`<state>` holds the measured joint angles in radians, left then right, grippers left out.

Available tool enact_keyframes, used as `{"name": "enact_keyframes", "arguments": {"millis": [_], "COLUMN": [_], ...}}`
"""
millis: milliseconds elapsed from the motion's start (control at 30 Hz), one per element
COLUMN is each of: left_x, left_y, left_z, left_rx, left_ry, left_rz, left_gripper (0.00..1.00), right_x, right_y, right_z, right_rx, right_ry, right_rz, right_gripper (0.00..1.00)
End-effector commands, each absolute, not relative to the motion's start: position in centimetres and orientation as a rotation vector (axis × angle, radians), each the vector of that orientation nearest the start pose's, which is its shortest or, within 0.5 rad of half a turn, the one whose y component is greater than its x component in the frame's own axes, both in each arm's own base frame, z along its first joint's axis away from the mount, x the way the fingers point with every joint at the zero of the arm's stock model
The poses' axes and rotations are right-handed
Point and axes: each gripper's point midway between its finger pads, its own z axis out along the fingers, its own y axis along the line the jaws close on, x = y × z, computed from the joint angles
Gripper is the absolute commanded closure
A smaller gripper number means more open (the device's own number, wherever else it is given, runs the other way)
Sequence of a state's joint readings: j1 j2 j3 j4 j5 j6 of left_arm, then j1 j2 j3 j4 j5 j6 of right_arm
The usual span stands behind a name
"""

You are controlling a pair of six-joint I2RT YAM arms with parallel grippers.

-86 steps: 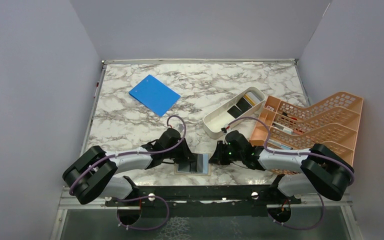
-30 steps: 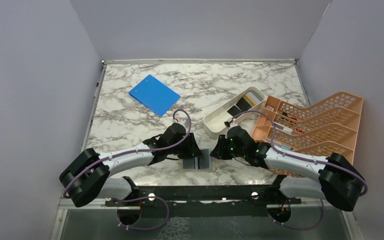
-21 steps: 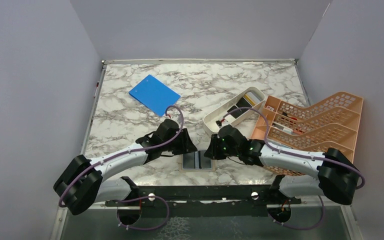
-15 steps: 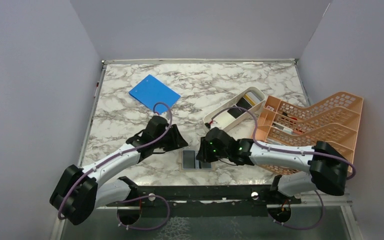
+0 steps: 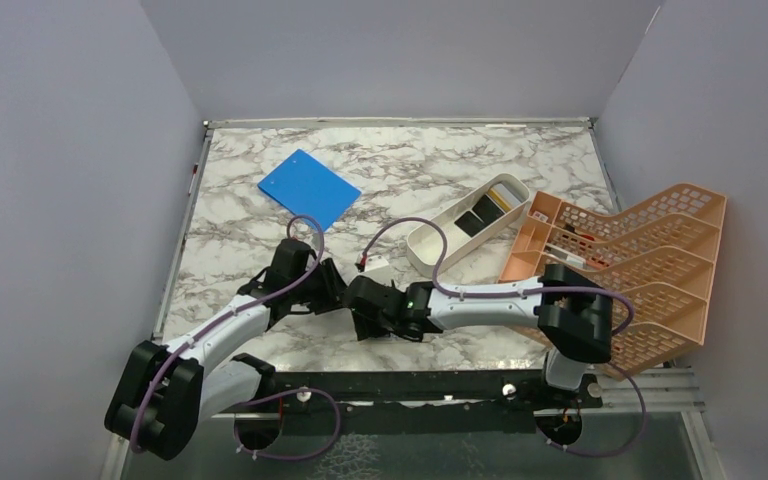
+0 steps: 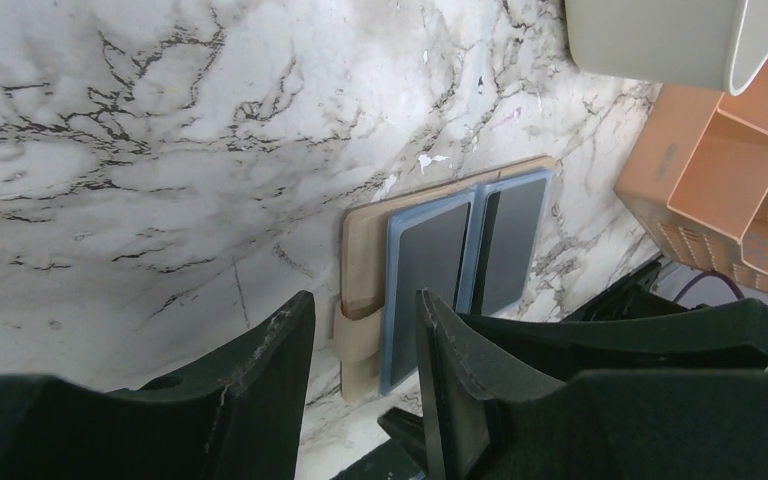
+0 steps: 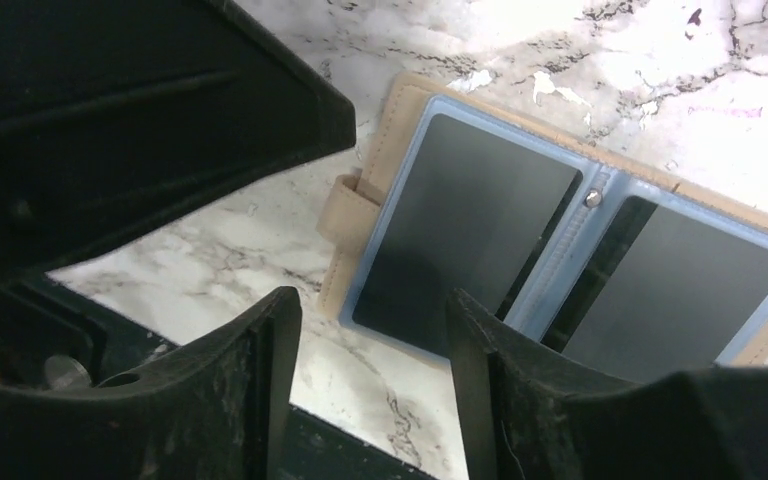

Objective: Put the credit cards into the card holder
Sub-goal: Insert the credit card into the card holder.

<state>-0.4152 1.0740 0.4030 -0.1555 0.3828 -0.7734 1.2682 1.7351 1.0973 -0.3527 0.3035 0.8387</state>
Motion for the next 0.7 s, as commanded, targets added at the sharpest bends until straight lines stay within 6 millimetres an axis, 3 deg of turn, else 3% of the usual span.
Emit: {"name": "enact_keyframes", "arguments": {"millis": [0,133,267,333,567,667], "left_x": [19.3,19.3,19.3,19.2,19.3,19.4], "left_y": [-19.4,-19.5,-19.4,-19.4,-19.5,-19.7], "left_z": [5.8,5.7,5.7,5.7,6.0,6.2], "left_rx": [-0.229,-0.229,-0.228,-0.229,-0.226,-0.206], "left_ry": [2.539,2.537,2.536,2.537,2.527,2.520], "left_rz": [-1.058,-1.064,-1.060,-1.061,-1.064,-1.083], "left_gripper": [0.56,0.57,0.58,0.59,0.64,0.67], "right_x": [15.3,15.3,15.3,15.2,15.3,15.4], "right_y": [36.9,36.8,36.8,36.8,37.0,37.1], "right_z": [3.7,2.7,2.4,2.7,3.9,4.3], "right_rx": [-0.446,-0.470,-0.462,-0.450,-0.433,-0.436], "right_ry": [2.514,2.520,2.520,2.513,2.474,2.461], "right_rz": [0.253,0.217,0.229,0.247,0.331,0.345], "right_gripper": [0.39,0.44,0.61,0.65,0.97,0.99]}}
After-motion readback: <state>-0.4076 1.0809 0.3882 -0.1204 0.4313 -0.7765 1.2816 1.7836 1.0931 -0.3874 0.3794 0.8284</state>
